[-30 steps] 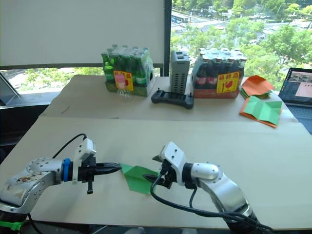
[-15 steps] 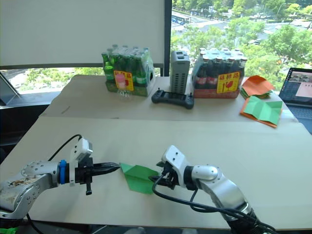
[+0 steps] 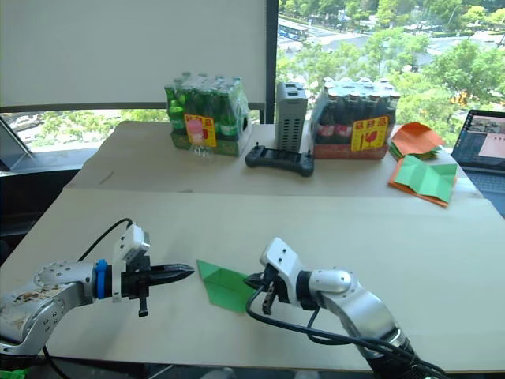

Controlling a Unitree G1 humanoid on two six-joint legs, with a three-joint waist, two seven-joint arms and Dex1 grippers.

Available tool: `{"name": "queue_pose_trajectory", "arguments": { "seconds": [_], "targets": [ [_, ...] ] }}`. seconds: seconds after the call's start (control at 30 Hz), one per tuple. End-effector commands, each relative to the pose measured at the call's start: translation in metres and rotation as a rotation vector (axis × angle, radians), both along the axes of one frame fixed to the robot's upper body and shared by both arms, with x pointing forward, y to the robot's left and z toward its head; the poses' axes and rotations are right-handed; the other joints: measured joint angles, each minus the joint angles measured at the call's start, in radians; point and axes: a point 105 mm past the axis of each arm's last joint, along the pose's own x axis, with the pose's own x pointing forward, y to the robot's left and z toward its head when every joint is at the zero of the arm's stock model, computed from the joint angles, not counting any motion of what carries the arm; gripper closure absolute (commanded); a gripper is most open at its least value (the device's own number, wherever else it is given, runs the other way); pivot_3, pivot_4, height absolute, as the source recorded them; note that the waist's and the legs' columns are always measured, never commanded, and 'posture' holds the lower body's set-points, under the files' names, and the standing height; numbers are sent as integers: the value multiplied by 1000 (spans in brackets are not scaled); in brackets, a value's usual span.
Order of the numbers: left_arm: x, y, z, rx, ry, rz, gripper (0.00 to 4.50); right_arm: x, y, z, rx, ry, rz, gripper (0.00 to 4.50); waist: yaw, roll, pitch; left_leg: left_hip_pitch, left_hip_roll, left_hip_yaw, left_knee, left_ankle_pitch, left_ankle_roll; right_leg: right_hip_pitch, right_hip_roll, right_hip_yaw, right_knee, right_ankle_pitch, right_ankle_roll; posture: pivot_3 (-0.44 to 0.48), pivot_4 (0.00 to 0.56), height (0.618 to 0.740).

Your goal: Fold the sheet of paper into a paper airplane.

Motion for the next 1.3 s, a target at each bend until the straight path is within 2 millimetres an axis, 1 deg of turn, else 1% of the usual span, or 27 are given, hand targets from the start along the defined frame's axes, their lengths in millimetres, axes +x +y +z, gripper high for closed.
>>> {"name": "queue_pose_trajectory", "arguments": {
  "seconds": [0.03, 0.07, 0.2, 0.23, 0.3, 0.33, 0.47, 0.5, 0.57, 0.67, 0.73, 0.77, 0.83, 0.9, 0.97, 1.03, 1.1, 1.17, 1.23, 1.3],
  "targets": [
    [4, 3, 15, -11, -59, 1, 4500, -4, 6, 34, 47, -220, 69, 4477, 0, 0, 0, 0, 0, 0, 0, 0, 0, 0, 0, 0, 0, 0, 0, 0, 150, 675],
    [5, 4, 16, -14, -62, 5, 4500, -5, 6, 37, 43, -262, 77, 4477, 1, 0, 0, 0, 0, 0, 0, 0, 0, 0, 0, 0, 0, 0, 0, 0, 150, 675],
    [9, 6, 21, -31, -71, 16, 4500, -4, 7, 53, -49, -578, 139, 4477, 0, 0, 0, 0, 0, 0, 0, 0, 0, 0, 0, 0, 0, 0, 0, 0, 150, 675],
    [11, 6, 22, -34, -78, 20, 4500, -3, 6, 54, -82, -646, 155, 4477, -1, 0, 0, 0, 0, 0, 0, 0, 0, 0, 0, 0, 0, 0, 0, 0, 150, 675],
    [12, 5, 26, -43, -85, 20, 4500, 1, 1, 51, -226, -885, 188, 4477, -1, 0, 0, 0, 0, 1, 0, 0, 0, 0, 0, 0, 0, 0, 0, 0, 150, 675],
    [12, 5, 28, -51, -85, 19, 4500, 1, -1, 51, -251, -962, 196, 4477, 0, 0, 0, 0, 0, 1, 0, 0, 0, 0, 0, 0, 1, 0, 0, 0, 150, 675],
    [12, 6, 29, -50, -82, 17, 4500, -3, 0, 51, -301, -1176, 218, 4477, -2, 0, 0, 0, -1, 2, 0, 0, -1, -2, 0, 1, 3, 0, 0, 0, 150, 675],
    [12, 6, 29, -49, -82, 19, 4500, -6, 1, 47, -317, -1206, 240, 4477, -2, -1, 0, 0, 0, 2, 0, 1, -1, -3, 0, 1, 3, 0, 0, 0, 150, 675],
    [12, 7, 29, -48, -81, 20, 4500, -12, 3, 38, -335, -1239, 281, 4477, -1, -1, 0, -1, 0, 3, 0, 1, -1, -4, 0, 2, 5, 0, 0, 0, 150, 675],
    [11, 6, 29, -46, -80, 18, 4500, -19, 6, 27, -343, -1234, 326, 4477, 0, -1, 0, -1, -1, 3, 1, 1, -1, -4, 0, 2, 5, 0, 0, 0, 150, 675],
    [10, 6, 29, -45, -78, 16, 4500, -21, 6, 27, -331, -1241, 318, 4477, -1, -1, 0, -1, 0, 3, 1, 1, -1, -4, 0, 3, 6, 0, 0, 0, 150, 675],
    [10, 6, 29, -45, -78, 15, 4500, -19, 5, 30, -324, -1253, 293, 4477, -2, -1, 0, -1, 0, 3, 1, 1, -1, -5, 0, 3, 6, 0, -1, 0, 150, 675],
    [11, 6, 29, -45, -78, 14, 4500, -8, 2, 42, -320, -1290, 202, 4477, -3, -1, 0, -1, 0, 4, 1, 1, -1, -5, 0, 3, 7, -1, -1, 0, 150, 675],
    [11, 5, 29, -46, -80, 14, 4500, 9, -2, 63, -311, -1343, 78, 4477, -4, -1, 0, -1, 0, 4, 1, 1, -2, -5, 1, 4, 8, -1, -1, 0, 150, 675],
    [12, 5, 30, -47, -82, 13, 4500, 21, -6, 75, -314, -1376, 6, 4477, -5, -1, 0, -1, 0, 4, 1, 1, -3, -6, 1, 4, 8, -1, -1, 0, 150, 675],
    [12, 4, 30, -47, -82, 11, 4500, 28, -9, 82, -328, -1406, -31, 4477, -3, -1, 0, -1, 0, 4, 1, 2, -3, -6, 1, 4, 9, -1, -1, 0, 150, 675],
    [11, 3, 29, -46, -80, 8, 4500, 29, -10, 87, -332, -1440, -56, 4477, -1, -1, 0, -1, 0, 3, 1, 2, -3, -6, 2, 4, 9, -1, -2, 0, 150, 675],
    [11, 3, 28, -45, -78, 7, 4500, 28, -9, 85, -338, -1441, -47, 4477, -1, -1, 0, -1, 0, 3, 1, 2, -3, -7, 2, 3, 9, -1, -2, 0, 150, 675],
    [11, 3, 28, -43, -75, 3, 4500, 17, 0, 57, -358, -1370, 91, 4477, -2, -1, 0, -2, 0, 3, 1, 2, -3, -7, 2, 4, 9, -1, -2, 0, 150, 675],
    [10, 2, 28, -43, -73, -1, 4500, 6, 3, 38, -365, -1308, 164, 4477, -4, -1, 0, -2, 0, 3, 1, 2, -3, -7, 2, 4, 9, -1, -2, 0, 150, 675]
  ]
}}
